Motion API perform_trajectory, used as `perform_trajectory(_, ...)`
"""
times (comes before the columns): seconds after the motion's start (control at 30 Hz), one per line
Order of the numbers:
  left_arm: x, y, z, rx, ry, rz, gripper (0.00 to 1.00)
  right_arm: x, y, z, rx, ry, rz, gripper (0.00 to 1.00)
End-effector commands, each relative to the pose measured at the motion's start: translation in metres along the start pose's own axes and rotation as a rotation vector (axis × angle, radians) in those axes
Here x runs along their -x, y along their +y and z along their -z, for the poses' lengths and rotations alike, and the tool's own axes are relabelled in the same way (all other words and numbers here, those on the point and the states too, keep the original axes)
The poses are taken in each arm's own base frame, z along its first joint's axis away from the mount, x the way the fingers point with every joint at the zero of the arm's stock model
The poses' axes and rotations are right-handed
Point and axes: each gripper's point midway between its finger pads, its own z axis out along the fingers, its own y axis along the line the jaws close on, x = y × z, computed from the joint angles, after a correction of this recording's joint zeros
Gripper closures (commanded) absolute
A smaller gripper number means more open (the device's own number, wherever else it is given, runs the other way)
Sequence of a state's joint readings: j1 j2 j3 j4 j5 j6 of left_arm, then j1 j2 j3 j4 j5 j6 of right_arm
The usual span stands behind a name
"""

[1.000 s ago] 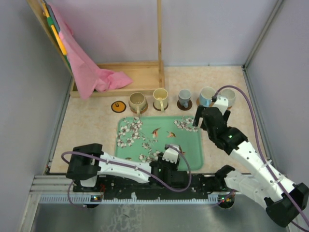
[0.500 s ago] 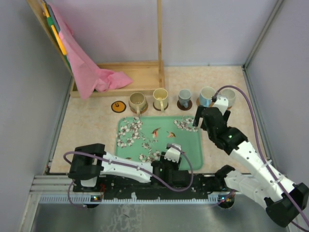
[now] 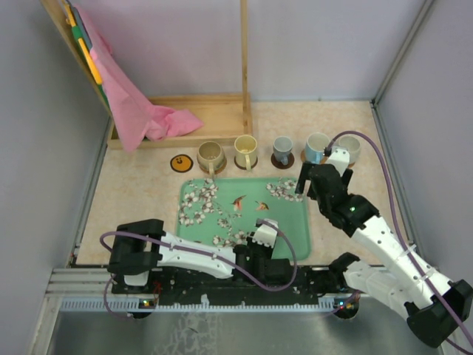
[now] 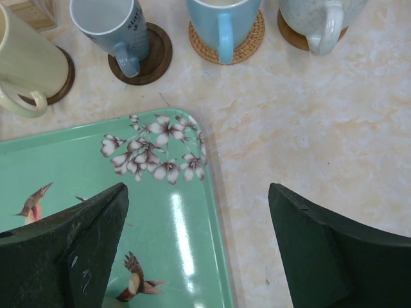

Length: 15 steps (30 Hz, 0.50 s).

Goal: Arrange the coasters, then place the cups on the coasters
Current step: Pick up the cup from the tray.

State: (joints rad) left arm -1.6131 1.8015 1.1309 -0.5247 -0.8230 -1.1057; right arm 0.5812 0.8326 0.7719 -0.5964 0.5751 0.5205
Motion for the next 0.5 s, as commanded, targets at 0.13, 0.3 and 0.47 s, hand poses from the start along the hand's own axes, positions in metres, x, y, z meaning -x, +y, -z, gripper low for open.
perform_trajectory(0.13,0.0031,-0.0031,-0.0065,0.004,-0.018,0.028,0.71,0.0111,-0.0042,0.0017,-0.015,-0.042,-0.032,0.10)
perform_trajectory(0.3,0.0039,-0.0020,-0.0071,0.007,-0.021,0.024,0.75,0.0105,-0.0046,0.0016,-0.017,-0.041,-0.031,0.10)
perform_trajectory(0.47,0.0062,-0.0004,-0.0064,0.015,-0.025,0.018,0.90,0.0113,-0.0045,0.0017,-0.018,-0.043,-0.035,0.10)
